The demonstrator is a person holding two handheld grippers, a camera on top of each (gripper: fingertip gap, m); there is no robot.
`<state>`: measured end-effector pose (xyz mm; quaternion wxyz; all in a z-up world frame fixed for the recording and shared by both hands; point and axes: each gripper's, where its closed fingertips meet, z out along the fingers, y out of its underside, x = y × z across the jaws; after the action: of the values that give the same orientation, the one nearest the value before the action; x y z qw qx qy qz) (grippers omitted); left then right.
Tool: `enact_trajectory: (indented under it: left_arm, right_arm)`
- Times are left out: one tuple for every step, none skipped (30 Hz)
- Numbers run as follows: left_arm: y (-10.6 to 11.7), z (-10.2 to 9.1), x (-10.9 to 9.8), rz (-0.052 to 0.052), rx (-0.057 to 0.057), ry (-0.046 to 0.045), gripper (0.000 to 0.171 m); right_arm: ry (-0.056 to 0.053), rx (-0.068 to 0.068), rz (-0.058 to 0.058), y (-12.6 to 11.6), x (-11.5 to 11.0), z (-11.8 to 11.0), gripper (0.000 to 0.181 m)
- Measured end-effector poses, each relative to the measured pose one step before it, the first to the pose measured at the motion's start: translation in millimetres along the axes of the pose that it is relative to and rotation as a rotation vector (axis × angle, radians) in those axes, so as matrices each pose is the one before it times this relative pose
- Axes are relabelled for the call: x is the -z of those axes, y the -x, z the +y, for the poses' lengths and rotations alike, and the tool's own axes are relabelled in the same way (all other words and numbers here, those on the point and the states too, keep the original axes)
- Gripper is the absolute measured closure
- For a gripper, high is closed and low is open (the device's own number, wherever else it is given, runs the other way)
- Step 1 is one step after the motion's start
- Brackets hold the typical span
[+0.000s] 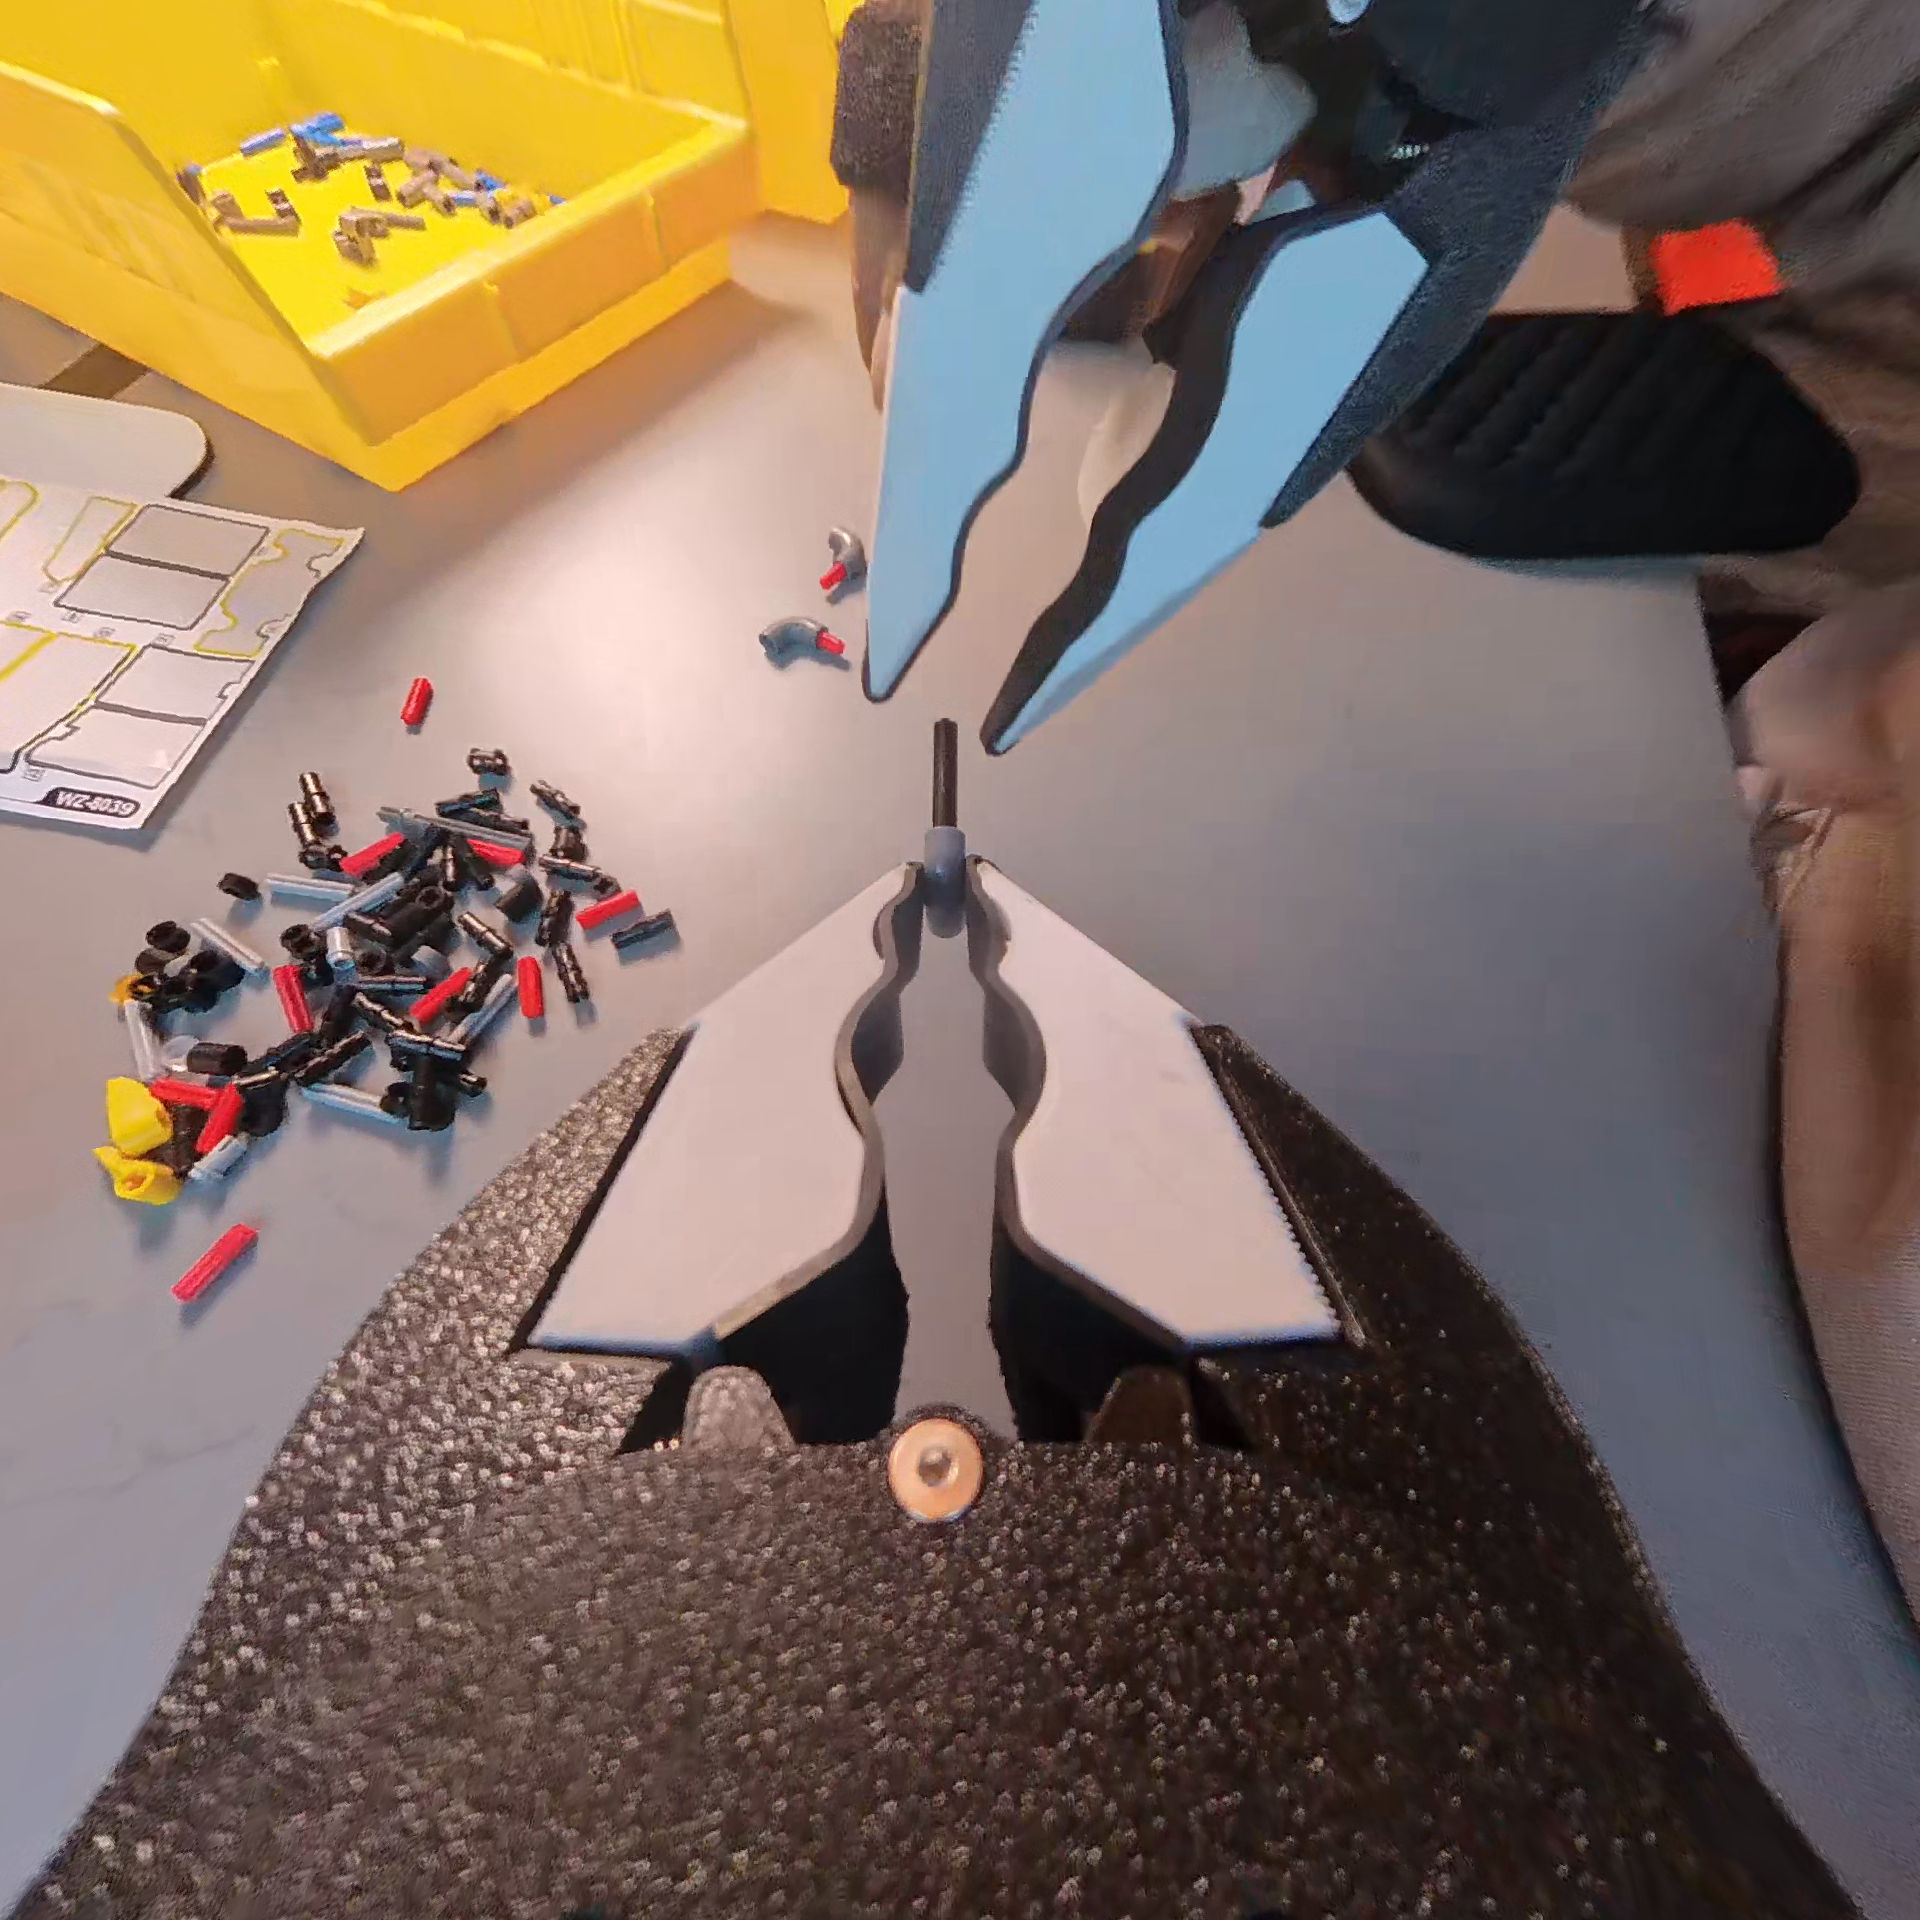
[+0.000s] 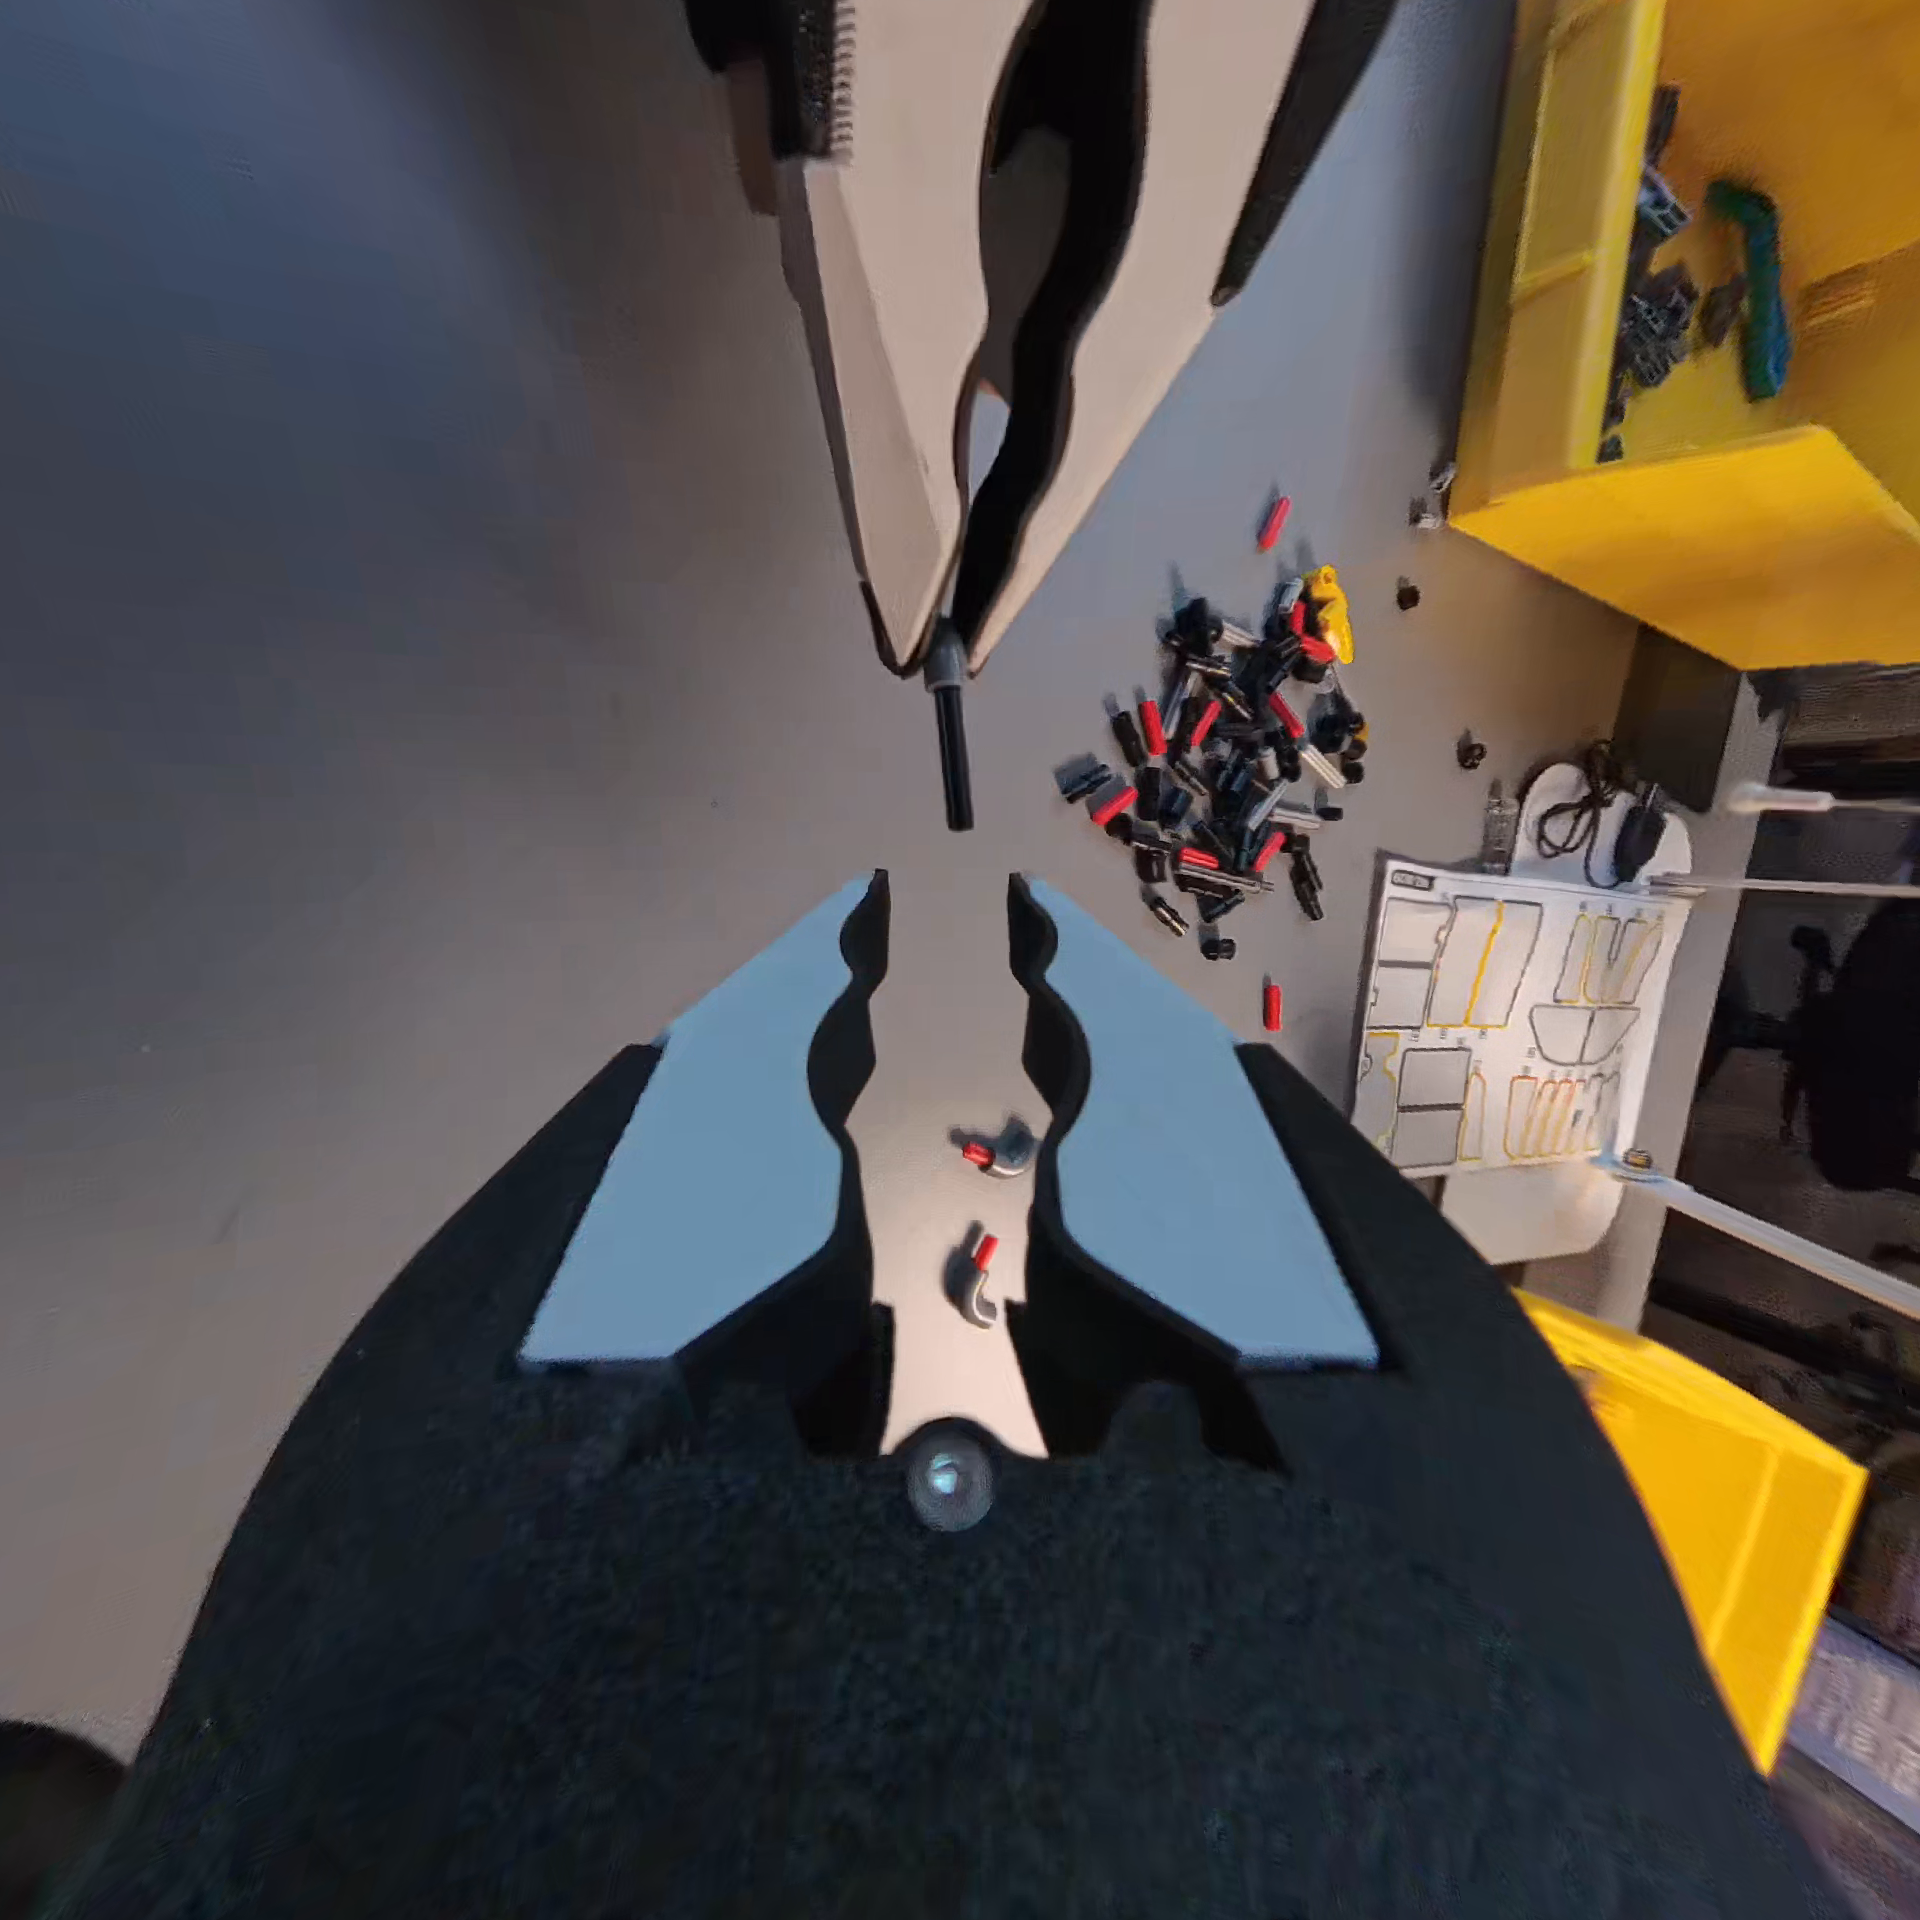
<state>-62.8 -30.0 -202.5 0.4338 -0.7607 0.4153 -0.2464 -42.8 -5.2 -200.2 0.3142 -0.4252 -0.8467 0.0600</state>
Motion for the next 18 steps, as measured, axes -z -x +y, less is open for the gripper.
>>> enact_trajectory:
  left_arm:
    - [-1.09,3.45,-2.97,-0.0104,-0.0190,0.02678,0.164]
    - [-1.55,2.34,-2.63,-0.0055,-0.0100,0.01977,0.164]
    - [-1.00,1.89,-2.55,-0.0062,-0.0042,0.01675,0.164]
    - [0.15,1.60,-2.10,-0.0099,-0.0005,0.01483,0.164]
    - [0.34,1.16,-1.56,-0.0074,0.0008,0.01161,0.164]
    - [-0.68,0.58,-1.01,0.0016,0.0021,0.00632,0.164]
    - [-1.21,0.89,-0.76,0.0067,0.0045,0.00651,0.164]
    - [0.07,1.70,-0.52,0.0005,0.0080,0.00927,0.164]
    - [-0.05,0.34,0.69,0.0069,0.0104,0.00197,0.164]
    - [1.05,-2.45,3.09,0.0100,0.0225,-0.01675,0.164]
    - [0.33,-4.56,4.65,0.0260,0.0360,-0.03031,0.164]
    - [-1.94,-5.61,4.88,0.0398,0.0432,-0.03541,0.164]
    - [-2.98,-5.54,3.93,0.0318,0.0250,-0.03158,0.164]
    - [-2.94,-4.16,2.35,0.0108,-0.0046,-0.01614,0.164]
    - [-2.03,-2.29,0.90,-0.0007,-0.0152,-0.00010,0.164]
    - [-1.41,-1.14,0.14,0.0021,-0.0079,0.00348,0.164]
    - [-1.44,-0.83,0.32,0.0110,0.0038,-0.00247,0.164]
    - [-0.98,-0.78,0.78,0.0102,0.0039,-0.00386,0.164]
  right_arm:
    - [0.0271,0.0289,0.0105,2.24,-5.40,-0.47,0.161]
    - [0.0056,0.0116,0.0047,1.78,-4.65,-2.72,0.161]
    - [-0.0063,-0.0002,0.0011,1.60,-3.68,-3.90,0.163]
    - [-0.0023,0.0017,-0.0046,2.36,-3.44,-2.91,0.165]
    - [0.0051,0.0104,-0.0136,4.25,-3.22,-1.47,0.167]
    - [0.0056,0.0109,-0.0041,3.08,-2.98,-1.25,0.171]
    - [0.0095,0.0070,0.0200,-0.85,-2.60,0.04,0.179]
    - [0.0056,0.0047,0.0058,0.06,-1.87,0.62,0.180]
    - [-0.0080,-0.0196,-0.0109,1.04,-0.17,-0.59,0.181]
    - [-0.0258,-0.0322,0.0023,-1.81,1.35,-1.46,0.181]
    - [-0.0505,-0.0452,0.0038,-2.91,3.27,-2.96,0.181]
    - [-0.0639,-0.0686,-0.0153,-1.60,5.18,-4.32,0.181]
    - [-0.0584,-0.0686,-0.0256,-0.12,6.10,-4.52,0.181]
    - [-0.0431,-0.0467,-0.0193,0.21,5.38,-3.71,0.181]
    - [-0.0250,-0.0156,-0.0077,0.62,3.35,-1.82,0.181]
    - [-0.0139,-0.0072,-0.0044,0.80,1.67,-0.45,0.180]
    - [-0.0156,-0.0101,-0.0085,0.89,1.31,-0.53,0.180]
    - [-0.0201,-0.0133,-0.0097,0.65,1.41,-1.14,0.180]
